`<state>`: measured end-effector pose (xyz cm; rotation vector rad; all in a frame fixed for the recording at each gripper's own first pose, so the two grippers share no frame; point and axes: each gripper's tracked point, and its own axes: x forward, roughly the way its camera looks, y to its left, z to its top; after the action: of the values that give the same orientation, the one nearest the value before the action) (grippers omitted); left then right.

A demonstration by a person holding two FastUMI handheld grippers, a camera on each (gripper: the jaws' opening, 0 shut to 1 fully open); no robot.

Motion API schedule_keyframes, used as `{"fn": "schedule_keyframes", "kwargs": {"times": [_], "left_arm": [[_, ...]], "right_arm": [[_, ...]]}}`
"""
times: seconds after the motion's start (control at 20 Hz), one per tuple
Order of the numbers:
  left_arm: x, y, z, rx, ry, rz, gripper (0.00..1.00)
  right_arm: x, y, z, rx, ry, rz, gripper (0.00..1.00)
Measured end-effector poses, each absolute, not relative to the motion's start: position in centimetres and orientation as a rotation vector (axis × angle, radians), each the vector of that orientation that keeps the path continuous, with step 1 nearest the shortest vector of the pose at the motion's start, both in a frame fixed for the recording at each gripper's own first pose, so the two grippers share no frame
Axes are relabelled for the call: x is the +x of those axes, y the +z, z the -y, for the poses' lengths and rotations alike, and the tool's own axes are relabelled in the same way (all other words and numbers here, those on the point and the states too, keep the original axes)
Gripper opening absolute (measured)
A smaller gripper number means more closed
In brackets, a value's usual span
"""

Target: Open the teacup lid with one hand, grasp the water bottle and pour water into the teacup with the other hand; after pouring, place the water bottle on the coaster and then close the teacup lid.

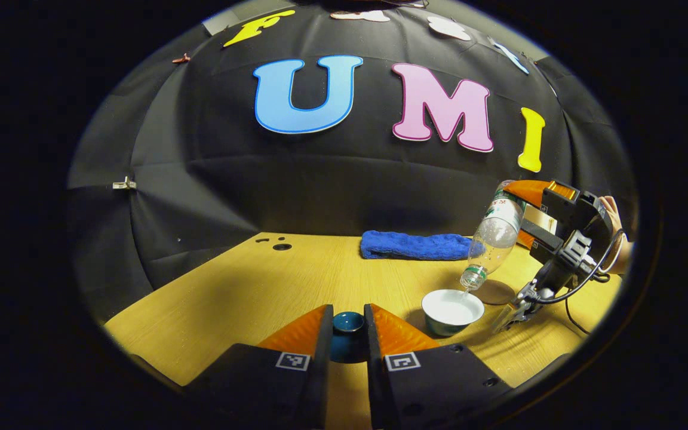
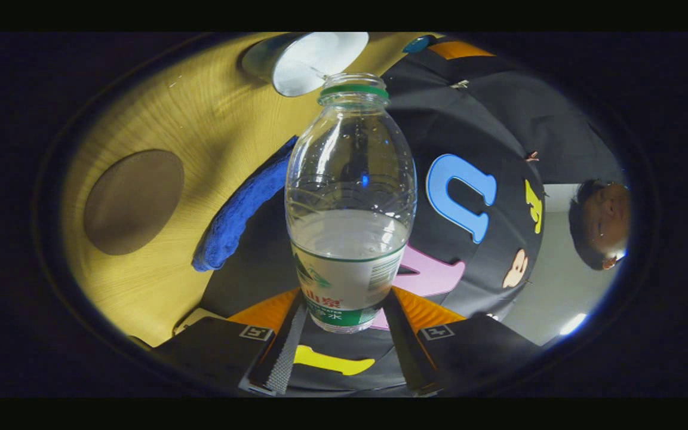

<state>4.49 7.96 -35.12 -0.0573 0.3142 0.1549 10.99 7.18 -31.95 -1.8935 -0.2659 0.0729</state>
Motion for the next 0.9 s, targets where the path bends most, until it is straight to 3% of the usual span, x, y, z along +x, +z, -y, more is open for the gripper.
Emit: {"fn": "schedule_keyframes", "kwargs": {"times": [0.25, 0.6, 0.75, 0.9], "left_arm": [[4.6, -35.0, -8.2, -0.048, 0.152, -0.310, 0.31], [4.3, -34.9, -8.2, -0.042, 0.153, -0.312, 0.31], [4.3, -34.9, -8.2, -0.039, 0.150, -0.312, 0.31], [4.3, -34.8, -8.3, -0.049, 0.157, -0.314, 0.31]], "right_arm": [[11.3, -31.3, -7.5, -1.910, 0.055, 0.364, 0.74], [11.0, -31.3, -7.3, -1.896, 0.025, 0.360, 0.74], [11.1, -32.0, -6.9, -1.860, 0.033, 0.319, 0.74], [11.0, -34.8, -6.0, -1.707, 0.081, 0.173, 0.76]]}}
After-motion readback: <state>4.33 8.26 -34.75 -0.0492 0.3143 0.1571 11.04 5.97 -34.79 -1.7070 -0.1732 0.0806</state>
